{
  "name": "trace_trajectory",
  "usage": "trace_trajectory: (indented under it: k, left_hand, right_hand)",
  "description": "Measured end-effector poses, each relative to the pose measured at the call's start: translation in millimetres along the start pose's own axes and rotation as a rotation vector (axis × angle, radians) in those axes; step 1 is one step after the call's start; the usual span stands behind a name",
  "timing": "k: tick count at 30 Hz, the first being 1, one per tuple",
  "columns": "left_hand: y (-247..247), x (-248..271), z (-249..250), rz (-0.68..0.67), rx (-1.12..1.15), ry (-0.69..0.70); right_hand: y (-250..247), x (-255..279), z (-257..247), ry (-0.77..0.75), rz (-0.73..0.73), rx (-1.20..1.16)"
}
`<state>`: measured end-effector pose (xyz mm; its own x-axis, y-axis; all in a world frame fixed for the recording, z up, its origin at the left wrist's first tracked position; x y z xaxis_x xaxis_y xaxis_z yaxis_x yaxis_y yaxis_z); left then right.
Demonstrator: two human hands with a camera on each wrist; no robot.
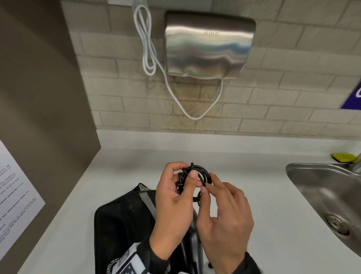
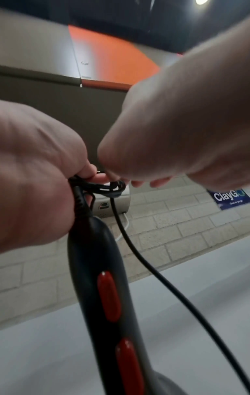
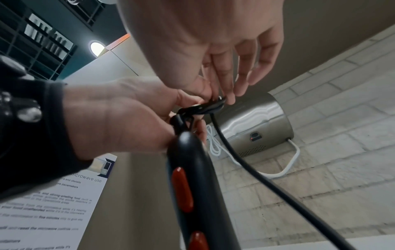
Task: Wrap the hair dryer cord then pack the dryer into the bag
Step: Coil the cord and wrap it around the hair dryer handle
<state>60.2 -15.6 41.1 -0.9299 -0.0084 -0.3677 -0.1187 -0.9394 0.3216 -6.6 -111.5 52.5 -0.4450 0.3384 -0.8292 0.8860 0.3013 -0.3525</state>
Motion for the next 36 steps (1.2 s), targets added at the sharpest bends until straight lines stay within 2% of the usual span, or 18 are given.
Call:
trace_trajectory:
  k: [4,9,12,15,20,24,26,31,35,36]
  left_hand:
    - [6,2,4,-0.052,-0.139,0.108]
    - [4,-4,-1,-0.06,-0.217,0.154]
    - [5,-4,0,-0.1,-0.265,0.179]
    - [4,-6,0,-0.116,-0.265,0.154]
    - [-7,-12,-6,-0.122,-0.34,0.132]
    - [-13,-15,-9,-0.116,-0.415,0.14]
    - [-14,-15,-12,-0.127,-0.425,0.127]
    - [-10,-13,-11,-0.206,-0.287,0.104]
    - [-9,-13,-11,-0.273,-0.206,0.063]
    - [-9,-13,-12,-0.29,-0.19,0.051]
  right_hand:
    - [7,1,5,0.124,-0.092,-0.081]
    - [20,0,19,0.438,-0.446,-0.479]
    - [21,-6,29,0.619,-0.522,-0.693]
    - [20,-5,32,0.704,-0.607,-0.87]
    - [4,2,55,0.844,-0.575,-1.0]
    - [-5,6,57,0.974,-0.641,-1.311]
    - [-7,7,58,1.033,-0.605,-1.437]
    - [-11,-1,63,1.119,-0.421,-1.528]
    - [-5,-3,69,1.171,-0.366,-1.66]
    - [-1,-3,67,1.177,-0.41,-1.766]
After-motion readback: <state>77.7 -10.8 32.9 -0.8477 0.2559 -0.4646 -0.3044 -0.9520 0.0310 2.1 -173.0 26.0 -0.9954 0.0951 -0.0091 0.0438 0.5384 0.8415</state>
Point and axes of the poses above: each hand's wrist, its own x-axis away from the middle knuckle, its own y-axis out of the palm, z = x × y, the point moved 6 cm from there along -x, towards the middle knuckle, and after that the axes turned 4 degrees about y, right-handed, at the moved point
